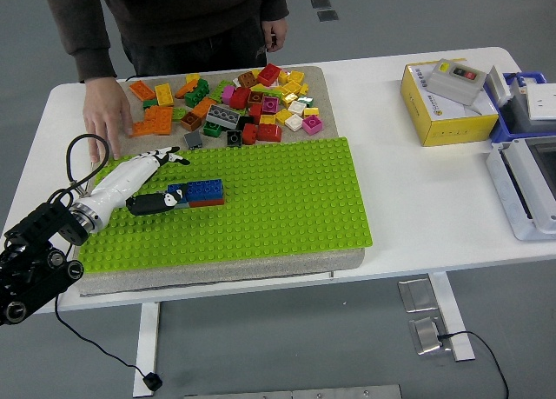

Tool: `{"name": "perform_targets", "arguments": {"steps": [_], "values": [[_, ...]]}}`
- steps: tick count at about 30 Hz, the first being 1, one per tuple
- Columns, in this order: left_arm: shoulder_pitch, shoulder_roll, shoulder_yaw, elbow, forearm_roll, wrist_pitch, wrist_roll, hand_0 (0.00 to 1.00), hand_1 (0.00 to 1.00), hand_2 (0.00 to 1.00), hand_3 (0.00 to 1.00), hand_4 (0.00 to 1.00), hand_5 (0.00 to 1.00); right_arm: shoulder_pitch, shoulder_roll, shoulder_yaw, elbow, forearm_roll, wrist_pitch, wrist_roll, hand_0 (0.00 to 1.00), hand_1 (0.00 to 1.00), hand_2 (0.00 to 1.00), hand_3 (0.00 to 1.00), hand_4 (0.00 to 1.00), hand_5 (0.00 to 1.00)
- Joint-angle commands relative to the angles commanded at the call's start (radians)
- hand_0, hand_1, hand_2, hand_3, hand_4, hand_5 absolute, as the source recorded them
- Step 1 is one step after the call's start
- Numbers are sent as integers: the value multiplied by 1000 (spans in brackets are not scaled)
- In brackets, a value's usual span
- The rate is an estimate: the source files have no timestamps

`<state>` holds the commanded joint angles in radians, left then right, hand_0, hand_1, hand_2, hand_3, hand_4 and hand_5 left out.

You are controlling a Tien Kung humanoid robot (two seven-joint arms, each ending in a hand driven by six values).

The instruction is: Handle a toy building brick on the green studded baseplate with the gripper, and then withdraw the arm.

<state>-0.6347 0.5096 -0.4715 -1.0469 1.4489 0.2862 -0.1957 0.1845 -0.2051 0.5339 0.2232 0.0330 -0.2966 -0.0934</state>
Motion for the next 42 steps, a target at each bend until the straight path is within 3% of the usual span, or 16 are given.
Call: {"name": "perform_targets", "arguments": {"steps": [4, 5, 7, 10, 11, 16, 17, 21, 26, 27, 32, 42], "values": [[80, 71, -85, -106, 15, -27, 47, 989, 997, 998, 798, 596, 516, -6, -2, -7, -1, 12, 0, 5, 590, 452, 663, 632, 607, 998], [97, 81, -103, -126, 21, -30, 51, 995, 998, 998, 669, 590, 713, -8, -2, -10, -1, 17, 0, 7, 591, 451, 663, 630, 607, 998], [141, 98, -153, -176, 56, -26, 53, 995, 998, 998, 669, 590, 713, -11, -3, -15, -2, 27, 0, 11, 591, 451, 663, 630, 607, 998], [188, 100, -219, -235, 113, -9, 36, 995, 998, 998, 669, 590, 713, -14, -4, -15, -3, 27, 0, 11, 591, 451, 663, 630, 607, 998], [195, 97, -247, -252, 138, -3, 30, 998, 998, 998, 615, 508, 842, -14, -3, -13, -3, 24, 0, 11, 590, 450, 662, 629, 608, 998], [191, 84, -275, -271, 183, 16, 24, 998, 998, 998, 615, 508, 842, -13, -3, -6, -4, 12, 1, 7, 590, 450, 662, 629, 608, 998], [189, 81, -270, -269, 188, 20, 24, 998, 998, 998, 616, 483, 888, -13, -2, -5, -4, 12, 1, 8, 590, 449, 661, 628, 608, 998], [176, 65, -235, -238, 202, 32, 25, 998, 998, 998, 616, 483, 888, -13, -2, -5, -5, 12, 1, 8, 590, 449, 661, 628, 608, 998], [154, 30, -182, -154, 219, 53, 11, 998, 998, 998, 625, 474, 902, -13, -2, -8, -5, 16, 1, 11, 590, 449, 662, 623, 607, 998], [143, 14, -165, -116, 226, 63, 4, 998, 998, 998, 625, 474, 902, -12, -2, -8, -6, 14, 2, 11, 590, 449, 662, 623, 607, 998], [124, -10, -141, -55, 231, 79, -3, 998, 998, 998, 631, 471, 906, -11, -1, -6, -6, 10, 2, 10, 589, 449, 661, 623, 607, 998], [101, -32, -104, 11, 208, 77, 3, 998, 998, 998, 637, 469, 906, -11, 0, -5, -6, 17, 2, 10, 590, 448, 660, 622, 607, 998]]}}
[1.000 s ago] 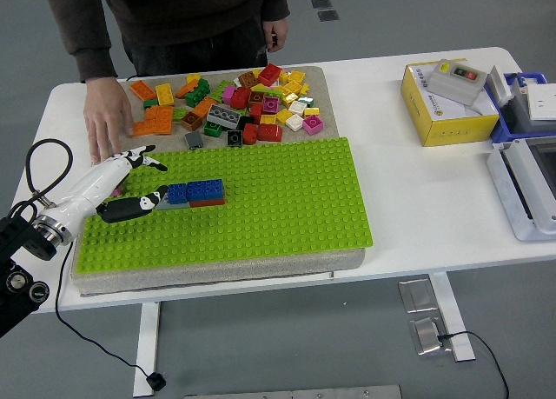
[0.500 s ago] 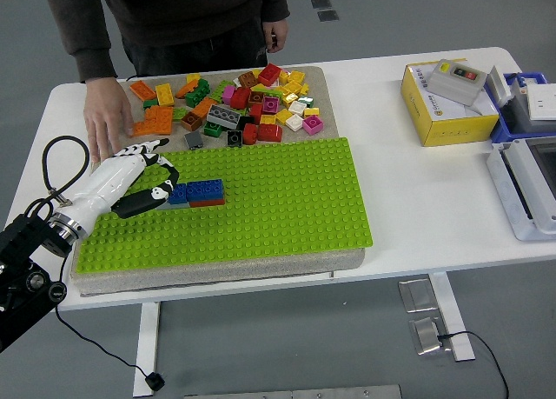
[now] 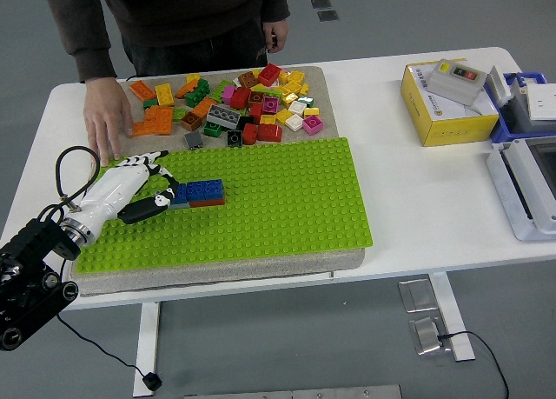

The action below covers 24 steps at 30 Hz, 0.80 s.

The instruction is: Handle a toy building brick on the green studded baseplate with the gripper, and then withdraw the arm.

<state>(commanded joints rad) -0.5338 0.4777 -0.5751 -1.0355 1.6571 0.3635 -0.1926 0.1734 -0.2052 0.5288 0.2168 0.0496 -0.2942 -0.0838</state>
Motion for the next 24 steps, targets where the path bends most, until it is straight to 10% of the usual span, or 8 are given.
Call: {"name": "perform_targets", "arguments": {"steps": [24], "values": [[-28, -10, 39, 40, -31, -18, 10, 998, 998, 998, 637, 469, 896, 2, 3, -12, -3, 32, 2, 9, 591, 449, 661, 624, 607, 998]]}}
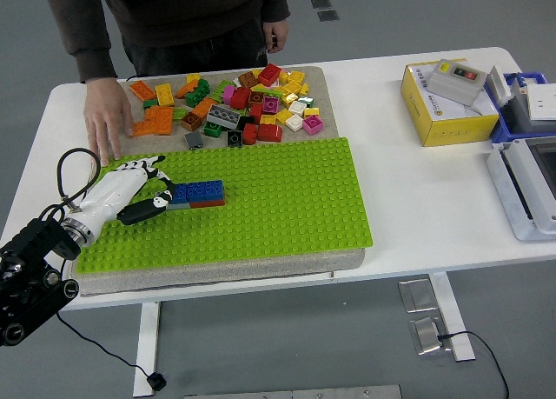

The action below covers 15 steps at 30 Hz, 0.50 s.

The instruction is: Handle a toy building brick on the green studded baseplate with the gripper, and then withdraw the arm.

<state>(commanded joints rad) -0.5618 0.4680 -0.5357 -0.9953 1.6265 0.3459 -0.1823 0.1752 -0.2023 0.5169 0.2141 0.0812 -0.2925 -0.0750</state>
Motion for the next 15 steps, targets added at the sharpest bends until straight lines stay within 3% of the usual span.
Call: {"name": "perform_targets", "arguments": {"steps": [15], "values": [[-14, -11, 2, 3, -15, -1, 1, 998, 998, 998, 637, 471, 894, 3, 0, 0, -1, 2, 0, 0, 590, 450, 660, 624, 606, 998]]}}
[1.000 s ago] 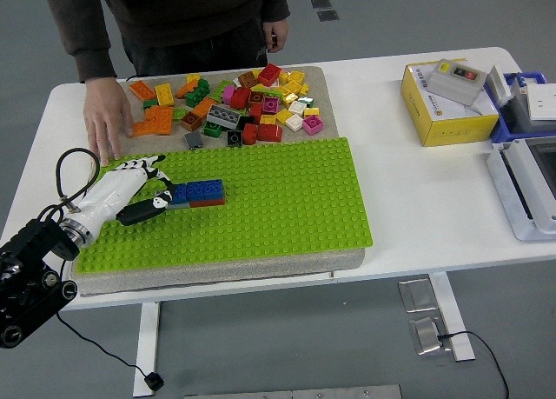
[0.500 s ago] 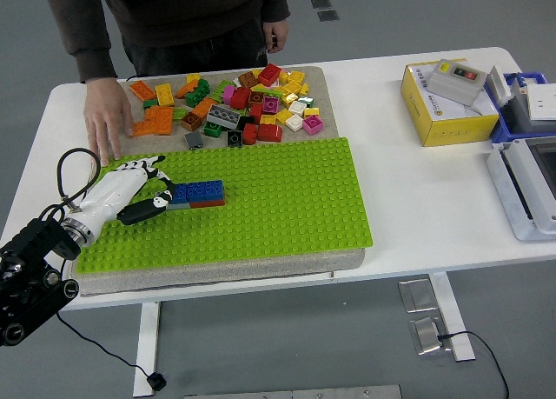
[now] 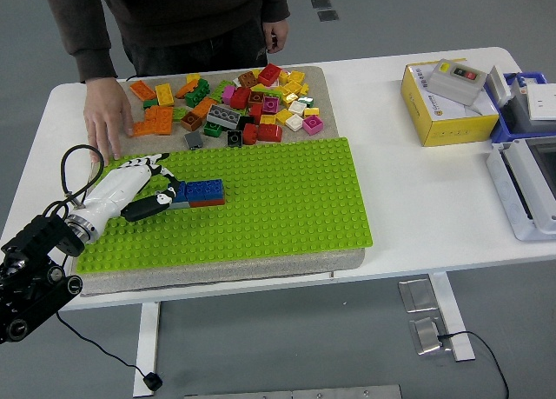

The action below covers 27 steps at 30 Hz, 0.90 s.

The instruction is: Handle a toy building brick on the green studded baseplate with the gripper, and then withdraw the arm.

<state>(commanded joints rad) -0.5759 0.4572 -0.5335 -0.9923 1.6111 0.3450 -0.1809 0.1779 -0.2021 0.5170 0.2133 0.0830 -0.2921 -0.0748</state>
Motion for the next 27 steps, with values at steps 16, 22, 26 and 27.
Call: {"name": "perform_targets", "arguments": {"steps": [16, 22, 26, 27], "values": [[-2, 10, 4, -14, 8, -7, 12, 998, 998, 998, 635, 477, 884, 0, -2, -3, -1, 7, 0, 3, 589, 447, 660, 623, 606, 998], [-3, 10, 15, -12, 6, -11, 17, 998, 998, 998, 635, 477, 882, 0, -3, -3, -1, 8, 1, 3, 590, 448, 660, 623, 607, 998], [-2, 11, 14, -12, 7, -12, 18, 998, 998, 998, 635, 477, 882, 0, -3, -5, -1, 10, 1, 4, 590, 448, 660, 623, 607, 998], [-2, 11, 14, -12, 7, -12, 19, 998, 998, 998, 635, 477, 880, 0, -3, -5, -1, 11, 1, 5, 589, 447, 661, 621, 606, 998]]}}
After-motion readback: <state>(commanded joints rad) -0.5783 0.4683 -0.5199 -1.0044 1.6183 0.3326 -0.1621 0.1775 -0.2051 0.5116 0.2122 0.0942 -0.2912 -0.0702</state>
